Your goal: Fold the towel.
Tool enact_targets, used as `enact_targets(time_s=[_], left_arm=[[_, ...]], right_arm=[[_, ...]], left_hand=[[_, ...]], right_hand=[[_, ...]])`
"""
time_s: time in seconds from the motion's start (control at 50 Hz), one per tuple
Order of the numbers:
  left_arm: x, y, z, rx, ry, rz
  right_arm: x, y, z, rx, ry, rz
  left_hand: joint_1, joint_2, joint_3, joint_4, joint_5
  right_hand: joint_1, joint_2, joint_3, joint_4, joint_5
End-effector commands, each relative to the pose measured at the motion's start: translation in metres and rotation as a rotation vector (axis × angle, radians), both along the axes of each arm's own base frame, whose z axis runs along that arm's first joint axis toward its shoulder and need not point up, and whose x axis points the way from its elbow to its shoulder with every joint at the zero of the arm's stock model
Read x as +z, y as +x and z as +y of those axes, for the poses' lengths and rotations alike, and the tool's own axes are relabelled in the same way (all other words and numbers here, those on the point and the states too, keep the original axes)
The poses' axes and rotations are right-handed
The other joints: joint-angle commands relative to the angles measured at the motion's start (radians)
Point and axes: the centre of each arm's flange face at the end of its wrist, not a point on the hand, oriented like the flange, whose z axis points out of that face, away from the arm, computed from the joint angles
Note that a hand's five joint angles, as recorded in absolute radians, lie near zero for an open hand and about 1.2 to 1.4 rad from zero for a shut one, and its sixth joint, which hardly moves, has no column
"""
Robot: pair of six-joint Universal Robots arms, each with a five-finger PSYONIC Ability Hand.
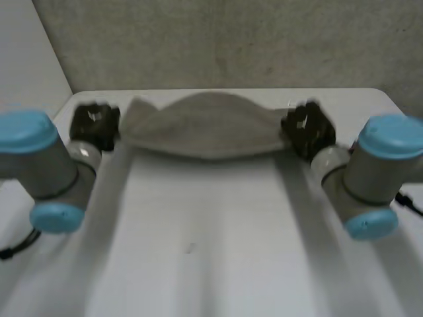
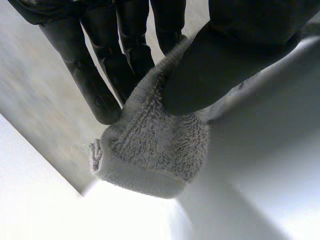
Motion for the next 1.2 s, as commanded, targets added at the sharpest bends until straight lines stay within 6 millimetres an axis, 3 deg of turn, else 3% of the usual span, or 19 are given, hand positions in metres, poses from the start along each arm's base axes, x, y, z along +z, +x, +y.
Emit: enact_targets(time_s=[0.02,0.04,0.08,0.16,0.24,0.44,0.54,0.56,0.58,0.62,0.68,0.78,0.9,0.94,0.96,1.0,1.06,1.1,1.2], left_arm=[[-0.048,0.011,0.020,0.002,0.122,-0.136],[-0.051,0.016,0.021,0.010,0.131,-0.151],[-0.050,0.025,0.020,0.035,0.135,-0.160],[-0.039,0.030,0.020,0.052,0.113,-0.153],[-0.032,0.036,0.022,0.065,0.103,-0.146],[-0.033,0.034,0.030,0.055,0.115,-0.150],[-0.033,0.035,0.029,0.058,0.113,-0.149],[-0.033,0.036,0.028,0.061,0.113,-0.149],[-0.033,0.036,0.028,0.061,0.113,-0.149],[-0.034,0.037,0.030,0.064,0.123,-0.152],[-0.033,0.036,0.031,0.061,0.124,-0.154],[-0.032,0.038,0.054,0.040,0.210,-0.184],[-0.030,0.044,0.079,0.025,0.317,-0.241],[-0.024,0.051,0.094,0.023,0.381,-0.294],[-0.024,0.051,0.094,0.023,0.381,-0.295],[-0.018,0.060,0.112,0.015,0.457,-0.355],[-0.017,0.065,0.121,0.010,0.506,-0.393],[-0.010,0.073,0.133,-0.005,0.573,-0.445],[0.001,0.067,0.126,-0.036,0.520,-0.435]], right_arm=[[-0.050,-0.007,0.014,-0.015,0.174,0.035],[-0.050,-0.007,0.014,-0.015,0.175,0.035],[-0.045,-0.013,0.011,-0.055,0.236,-0.073],[-0.033,-0.024,0.006,-0.115,0.311,-0.245],[-0.028,-0.046,-0.005,-0.221,0.433,-0.473],[-0.050,-0.069,-0.013,-0.338,0.571,-0.545],[-0.055,-0.074,-0.015,-0.371,0.604,-0.590],[-0.055,-0.075,-0.016,-0.377,0.607,-0.602],[-0.055,-0.075,-0.016,-0.377,0.607,-0.602],[-0.052,-0.076,-0.017,-0.375,0.597,-0.595],[-0.047,-0.078,-0.019,-0.372,0.580,-0.586],[-0.011,-0.081,-0.007,-0.320,0.511,-0.430],[-0.007,-0.086,0.022,-0.268,0.582,-0.081],[-0.009,-0.098,0.042,-0.245,0.650,0.156],[-0.009,-0.098,0.042,-0.245,0.651,0.157],[-0.005,-0.125,0.058,-0.281,0.723,0.338],[-0.002,-0.136,0.066,-0.297,0.751,0.402],[0.012,-0.146,0.067,-0.320,0.724,0.429],[0.025,-0.139,0.056,-0.306,0.622,0.394]], left_hand=[[0.188,0.179,0.179,0.178,0.181],[0.188,0.179,0.179,0.178,0.181],[0.188,0.179,0.179,0.178,0.181],[0.188,0.179,0.179,0.178,0.181],[0.188,0.179,0.179,0.178,0.181],[0.188,0.179,0.179,0.178,0.181],[0.188,0.179,0.179,0.178,0.181],[0.188,0.179,0.179,0.178,0.181],[0.188,0.179,0.179,0.178,0.181],[0.188,0.179,0.179,0.178,0.181],[0.188,0.179,0.179,0.178,0.181],[0.188,0.179,0.179,0.178,0.181],[0.188,0.179,0.179,0.178,0.181],[0.188,0.179,0.179,0.178,0.181],[0.188,0.179,0.179,0.178,0.181],[0.188,0.179,0.179,0.178,0.181],[0.188,0.179,0.179,0.178,0.181],[0.188,0.179,0.179,0.178,0.181],[0.188,0.179,0.179,0.178,0.181]], right_hand=[[0.307,0.094,0.084,0.076,0.111],[0.306,0.092,0.083,0.075,0.109],[-0.246,-0.460,-0.469,-0.477,-0.443],[-0.515,-0.729,-0.738,-0.746,-0.712],[-0.540,-0.753,-0.763,-0.770,-0.736],[-0.522,-0.736,-0.745,-0.753,-0.718],[-0.435,-0.648,-0.658,-0.665,-0.631],[-0.234,-0.447,-0.457,-0.464,-0.430],[-0.232,-0.445,-0.455,-0.462,-0.428],[0.417,0.203,0.194,0.186,0.220],[0.431,0.218,0.208,0.200,0.235],[0.431,0.218,0.208,0.200,0.235],[0.431,0.218,0.208,0.200,0.235],[0.431,0.218,0.208,0.200,0.235],[0.431,0.218,0.208,0.200,0.235],[0.431,0.218,0.208,0.200,0.235],[0.431,0.218,0.208,0.200,0.235],[0.431,0.218,0.208,0.200,0.235],[0.431,0.218,0.208,0.200,0.235]])
